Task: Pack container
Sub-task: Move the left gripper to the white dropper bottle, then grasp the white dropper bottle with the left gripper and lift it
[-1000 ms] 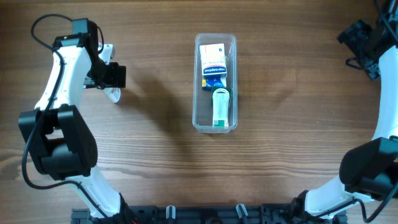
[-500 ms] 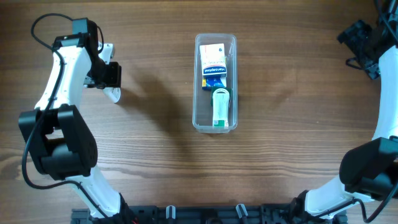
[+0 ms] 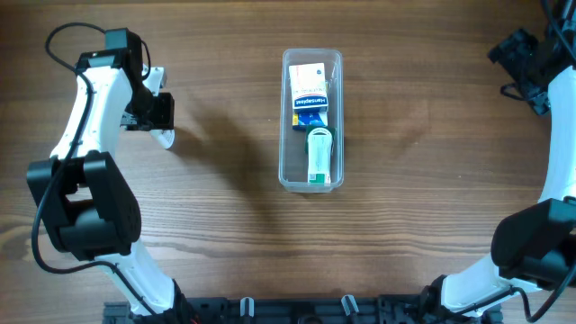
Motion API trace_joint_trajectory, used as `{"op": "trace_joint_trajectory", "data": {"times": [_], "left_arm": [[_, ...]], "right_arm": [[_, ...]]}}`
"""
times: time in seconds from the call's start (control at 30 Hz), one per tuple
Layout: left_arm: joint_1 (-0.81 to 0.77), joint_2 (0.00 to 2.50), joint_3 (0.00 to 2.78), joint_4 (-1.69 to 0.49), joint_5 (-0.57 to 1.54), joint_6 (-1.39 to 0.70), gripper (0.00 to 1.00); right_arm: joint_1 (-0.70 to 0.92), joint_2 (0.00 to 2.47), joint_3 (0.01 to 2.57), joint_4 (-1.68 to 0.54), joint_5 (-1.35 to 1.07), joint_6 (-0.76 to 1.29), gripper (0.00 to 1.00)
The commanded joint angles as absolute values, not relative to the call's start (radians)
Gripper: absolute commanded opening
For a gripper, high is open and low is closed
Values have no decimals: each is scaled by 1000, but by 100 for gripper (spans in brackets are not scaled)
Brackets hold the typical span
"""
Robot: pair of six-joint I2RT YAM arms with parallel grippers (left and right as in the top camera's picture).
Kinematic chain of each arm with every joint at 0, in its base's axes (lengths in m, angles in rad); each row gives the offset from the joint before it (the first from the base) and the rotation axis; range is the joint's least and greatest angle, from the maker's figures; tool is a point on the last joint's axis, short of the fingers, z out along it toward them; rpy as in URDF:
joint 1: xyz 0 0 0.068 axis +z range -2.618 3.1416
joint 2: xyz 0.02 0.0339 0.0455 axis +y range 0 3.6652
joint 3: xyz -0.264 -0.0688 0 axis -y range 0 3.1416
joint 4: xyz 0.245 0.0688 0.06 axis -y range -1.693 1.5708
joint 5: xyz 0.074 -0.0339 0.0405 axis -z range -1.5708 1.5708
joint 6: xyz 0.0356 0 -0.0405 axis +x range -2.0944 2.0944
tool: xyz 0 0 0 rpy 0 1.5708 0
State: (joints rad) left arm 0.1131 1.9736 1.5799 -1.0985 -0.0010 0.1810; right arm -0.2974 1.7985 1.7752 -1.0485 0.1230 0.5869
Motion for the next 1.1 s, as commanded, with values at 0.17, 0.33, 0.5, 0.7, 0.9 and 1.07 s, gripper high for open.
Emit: {"op": "trace_joint_trajectory", "data": {"times": [0.17, 0.33, 0.5, 0.7, 0.9, 1.07], "left_arm": [[115, 1980, 1575, -1095, 14, 172, 49], [115, 1980, 1575, -1095, 10, 149, 45], [115, 1980, 1575, -1095, 10, 149, 44], [115, 1980, 1575, -1095, 10, 149, 41], [115, 1980, 1575, -1095, 10, 149, 36], [115, 1980, 1575, -1092, 10, 149, 37]], "right_arm": [[-296, 1805, 1771, -1047, 118, 603, 100], [-296, 1805, 1771, -1047, 118, 603, 100], [-296, 1805, 1771, -1047, 118, 603, 100], [-296, 1805, 1771, -1047, 118, 603, 100], [-296, 1805, 1771, -1047, 118, 603, 100], [-295, 1805, 1771, -1047, 118, 603, 100]]}}
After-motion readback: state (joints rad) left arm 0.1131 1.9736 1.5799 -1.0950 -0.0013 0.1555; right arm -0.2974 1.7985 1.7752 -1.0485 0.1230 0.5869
